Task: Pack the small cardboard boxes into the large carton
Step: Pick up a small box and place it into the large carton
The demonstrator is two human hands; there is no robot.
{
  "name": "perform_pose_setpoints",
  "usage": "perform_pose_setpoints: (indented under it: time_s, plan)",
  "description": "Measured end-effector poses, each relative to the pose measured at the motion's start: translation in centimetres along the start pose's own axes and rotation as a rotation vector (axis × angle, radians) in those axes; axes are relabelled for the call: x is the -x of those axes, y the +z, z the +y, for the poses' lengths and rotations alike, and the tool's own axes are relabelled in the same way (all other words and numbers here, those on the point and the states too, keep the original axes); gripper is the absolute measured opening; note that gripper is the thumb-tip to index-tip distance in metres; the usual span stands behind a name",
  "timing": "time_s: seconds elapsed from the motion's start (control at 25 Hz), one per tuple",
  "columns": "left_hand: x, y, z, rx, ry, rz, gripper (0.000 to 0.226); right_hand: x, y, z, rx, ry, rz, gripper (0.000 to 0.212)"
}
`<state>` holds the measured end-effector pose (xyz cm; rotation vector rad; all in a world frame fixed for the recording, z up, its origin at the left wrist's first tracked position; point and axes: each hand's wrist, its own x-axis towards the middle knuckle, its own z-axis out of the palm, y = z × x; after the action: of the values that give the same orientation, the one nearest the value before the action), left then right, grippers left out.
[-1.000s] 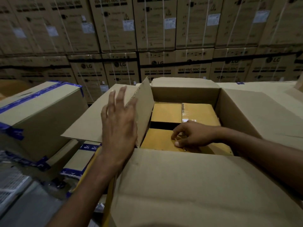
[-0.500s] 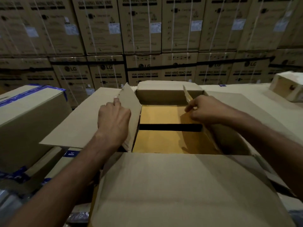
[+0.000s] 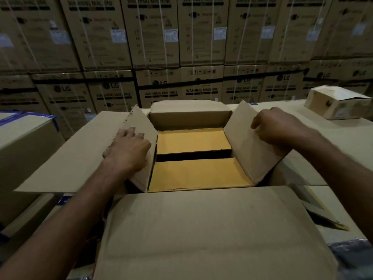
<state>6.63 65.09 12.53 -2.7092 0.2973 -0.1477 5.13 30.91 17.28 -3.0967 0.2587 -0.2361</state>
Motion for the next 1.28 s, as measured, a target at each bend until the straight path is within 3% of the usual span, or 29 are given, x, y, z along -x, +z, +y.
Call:
perform_pose_setpoints:
  time_s: [0.12,0.24,0.4,0.52,0.64,0.76,0.88,1.0,1.08,1.2,1.28]
  plan:
    - [-2.4,1.3,0.1,0.100,0.079,-0.209,0.062,-0.6,0.1,-0.9,0.066,-0.102,0.020,0.038]
    - [-4.7,2.5,0.2,0.051,0.166,-0.387,0.068,-1.9,1.5,-3.0,0.112,-0.264,-0.168,0.043]
    - [-5.8,2.1,1.5,0.050,0.201,-0.396,0.059,-4.9,3.2,-4.0,0.057,-0.316,-0.530,0.048]
    - [-5.9,1.9,1.6,0.116,0.216,-0.369,0.064,-5.4,4.2,-3.8,-0.074,-0.359,-0.605,0.048]
    - [-6.0,1.5,1.4,0.169,0.241,-0.374,0.084,-5.7,4.7,-4.0,-0.103,-0.314,-0.667,0.077]
    - [-6.0,1.2,2.0,0.153,0.266,-0.428,0.089,-5.6,4.1,-4.1,-0.240,-0.281,-0.700,0.128]
    - [-5.6,0.8,2.1,0.297,0.237,-0.433,0.096,-4.8,2.9,-4.3,-0.394,-0.253,-0.684,0.136]
    - [-5.1,0.3,1.4,0.599,0.142,-0.299,0.101,-4.5,2.4,-3.7,-0.446,-0.277,-0.692,0.163]
    - [-4.6,-0.1,0.7,0.827,0.100,-0.181,0.099,-4.5,2.1,-3.1,-0.507,-0.260,-0.677,0.151]
    - [-3.3,-1.2,0.3,1.105,0.020,-0.084,0.097,-3.8,1.0,-1.6,-0.725,-0.168,-0.578,0.108]
    - [-2.3,-2.0,-0.1,1.257,-0.050,-0.110,0.103,-3.4,0.3,0.2,-0.946,-0.141,-0.646,0.106]
